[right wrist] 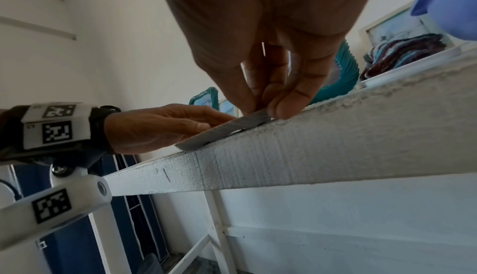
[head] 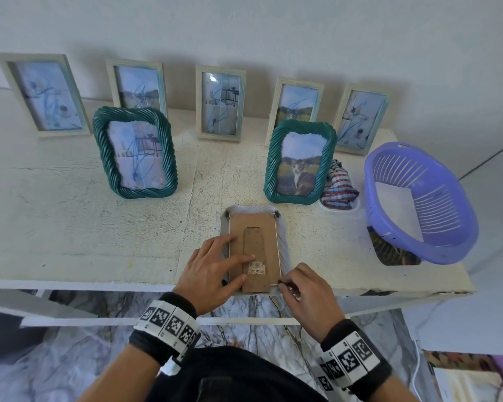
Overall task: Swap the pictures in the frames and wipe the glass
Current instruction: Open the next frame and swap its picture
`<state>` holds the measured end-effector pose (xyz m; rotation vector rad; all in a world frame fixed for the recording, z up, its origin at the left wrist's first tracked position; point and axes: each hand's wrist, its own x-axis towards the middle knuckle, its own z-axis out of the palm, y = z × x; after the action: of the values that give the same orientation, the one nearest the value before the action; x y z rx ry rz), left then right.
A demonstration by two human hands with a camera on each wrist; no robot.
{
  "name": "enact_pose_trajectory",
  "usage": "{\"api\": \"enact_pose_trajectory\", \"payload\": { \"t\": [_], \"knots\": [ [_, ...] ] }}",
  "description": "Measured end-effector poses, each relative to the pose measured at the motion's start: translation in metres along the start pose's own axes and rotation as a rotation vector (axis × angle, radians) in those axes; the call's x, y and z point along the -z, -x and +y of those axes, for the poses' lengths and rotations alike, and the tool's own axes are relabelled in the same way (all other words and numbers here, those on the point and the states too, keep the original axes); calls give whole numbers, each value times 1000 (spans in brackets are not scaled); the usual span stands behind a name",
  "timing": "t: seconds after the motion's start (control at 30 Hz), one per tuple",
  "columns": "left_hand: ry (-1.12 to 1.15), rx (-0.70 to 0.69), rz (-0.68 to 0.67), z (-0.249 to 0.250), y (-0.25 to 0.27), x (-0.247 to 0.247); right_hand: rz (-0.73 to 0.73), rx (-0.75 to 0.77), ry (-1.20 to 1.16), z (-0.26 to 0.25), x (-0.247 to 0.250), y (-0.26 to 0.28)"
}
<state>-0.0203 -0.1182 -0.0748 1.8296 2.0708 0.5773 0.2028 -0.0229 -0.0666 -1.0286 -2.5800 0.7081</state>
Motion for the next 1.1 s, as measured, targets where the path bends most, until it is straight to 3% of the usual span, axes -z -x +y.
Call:
{"api": "enact_pose_trajectory", "payload": {
  "t": [0.3,0.53,1.1],
  "knots": [
    [28,-45,5,-2,3,-1,-95,130,212,-18,1,-13],
    [55,3,181,-10,31,4,-94,136,169,-12,-4,-12],
    [304,39,58,-26,45,0,-48,133,139,-11,-8,-10]
  ]
}}
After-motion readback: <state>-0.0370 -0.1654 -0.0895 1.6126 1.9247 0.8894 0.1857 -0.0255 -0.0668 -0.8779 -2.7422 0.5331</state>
